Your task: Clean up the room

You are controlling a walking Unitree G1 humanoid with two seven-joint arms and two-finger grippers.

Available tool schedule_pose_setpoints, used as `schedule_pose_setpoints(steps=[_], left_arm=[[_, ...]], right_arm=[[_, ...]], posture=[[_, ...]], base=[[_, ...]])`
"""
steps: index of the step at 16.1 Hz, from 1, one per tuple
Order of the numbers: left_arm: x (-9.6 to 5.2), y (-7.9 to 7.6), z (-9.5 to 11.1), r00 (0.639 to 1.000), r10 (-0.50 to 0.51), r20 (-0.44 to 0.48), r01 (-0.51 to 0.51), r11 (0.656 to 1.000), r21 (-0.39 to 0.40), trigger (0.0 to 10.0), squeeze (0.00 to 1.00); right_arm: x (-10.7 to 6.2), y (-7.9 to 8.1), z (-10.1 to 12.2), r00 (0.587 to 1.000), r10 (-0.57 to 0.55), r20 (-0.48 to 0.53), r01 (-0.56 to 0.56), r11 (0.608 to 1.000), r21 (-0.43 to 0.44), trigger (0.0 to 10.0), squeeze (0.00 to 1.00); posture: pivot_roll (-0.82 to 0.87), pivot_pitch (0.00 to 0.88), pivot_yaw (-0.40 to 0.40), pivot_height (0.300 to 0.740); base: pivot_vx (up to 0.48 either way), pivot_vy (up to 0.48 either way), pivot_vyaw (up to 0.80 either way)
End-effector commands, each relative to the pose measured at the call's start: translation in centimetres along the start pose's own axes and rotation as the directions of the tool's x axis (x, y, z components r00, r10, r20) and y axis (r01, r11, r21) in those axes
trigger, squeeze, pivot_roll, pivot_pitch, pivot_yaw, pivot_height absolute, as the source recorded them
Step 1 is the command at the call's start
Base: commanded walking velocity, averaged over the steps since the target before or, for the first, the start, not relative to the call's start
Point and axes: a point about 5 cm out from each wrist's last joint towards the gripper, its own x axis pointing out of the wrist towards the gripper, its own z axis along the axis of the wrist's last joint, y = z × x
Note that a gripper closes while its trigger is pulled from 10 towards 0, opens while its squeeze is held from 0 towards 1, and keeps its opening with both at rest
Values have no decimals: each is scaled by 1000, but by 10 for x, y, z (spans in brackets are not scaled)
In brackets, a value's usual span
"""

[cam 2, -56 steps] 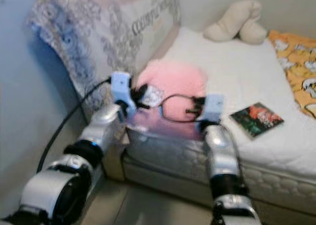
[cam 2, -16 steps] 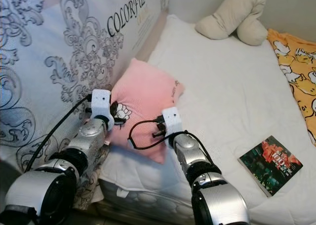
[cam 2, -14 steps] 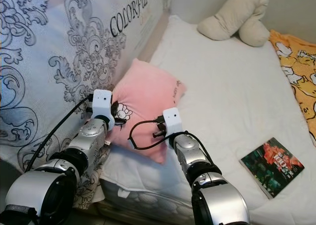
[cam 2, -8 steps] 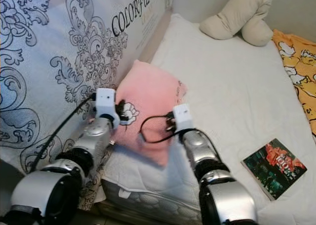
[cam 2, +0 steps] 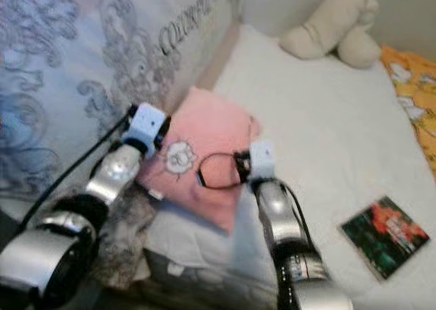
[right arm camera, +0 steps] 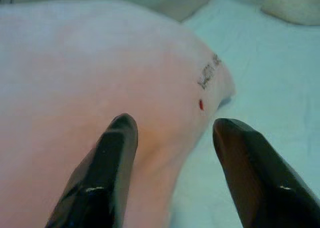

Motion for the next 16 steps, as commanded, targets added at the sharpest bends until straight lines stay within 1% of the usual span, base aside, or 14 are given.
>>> schedule_pose_setpoints(steps=[1,2,3,4,5,6,7,9,10,11,12,14,15,16], left_arm=[[-5,3,-6,1000,-18,4,18,999,43,10000,1000],[-8,14,-7,1000,-6,27,5,999,33,10000,1000],[-12,17,-4,997,7,77,0,996,-88,10000,1000],[-18,11,-4,994,-1,114,21,984,-175,10000,1000],[-27,1,-8,992,1,122,27,974,-227,10000,1000],[-51,-30,-28,998,-12,64,35,929,-369,10000,1000],[-58,-39,-35,999,-11,39,28,890,-454,10000,1000],[-66,-53,-47,1000,7,-20,-18,798,-603,10000,1000],[-66,-56,-45,1000,-2,-12,-5,793,-610,10000,1000],[-66,-62,-36,999,-40,35,53,799,-599,10000,0],[-66,-63,-31,997,-56,52,76,800,-596,10000,0],[-66,-58,-27,995,-75,68,100,832,-546,10000,0],[-65,-58,-25,993,-85,83,116,844,-524,10000,0],[-64,-59,-24,992,-90,92,125,845,-519,10000,0]], right_arm=[[-14,-7,-3,997,-62,49,63,998,-23,10000,1000],[-38,-6,-11,992,-86,87,91,994,-53,10000,1000],[-67,-13,-14,980,-146,138,156,985,-68,10000,1000],[-86,-23,-17,967,-199,162,215,973,-87,10000,1000],[-97,-34,-20,957,-241,162,259,961,-99,10000,1000],[-110,-57,-31,935,-331,128,343,936,-81,10000,1000],[-113,-61,-37,932,-351,96,358,931,-75,10000,1000],[-112,-58,-39,943,-329,53,332,940,-83,10000,1000],[-110,-54,-36,950,-310,46,313,945,-92,10000,1000],[-101,-49,-29,952,-302,55,306,948,-94,10000,0],[-94,-47,-24,951,-305,60,309,948,-75,10000,0],[-80,-44,-16,939,-334,81,334,943,16,10000,0],[-78,-44,-16,937,-344,67,342,939,43,10000,0],[-77,-42,-16,940,-336,62,334,942,47,10000,161]], posture=[[104,0,-50,740],[110,0,-45,740],[118,0,-37,740],[118,0,-35,740],[116,0,-30,740],[103,0,-33,740],[95,0,-42,740],[97,0,-46,740],[98,0,-43,740],[102,0,-35,740],[101,0,-28,740],[106,0,-5,740],[105,0,-3,740],[105,0,-10,740]], base=[[0,0,0],[0,0,0],[0,0,0],[0,0,0],[0,0,0],[0,0,0],[0,0,0],[0,-223,0],[0,-446,0],[244,-409,0],[244,-409,0],[120,-414,0],[0,-416,0],[240,-412,0]])
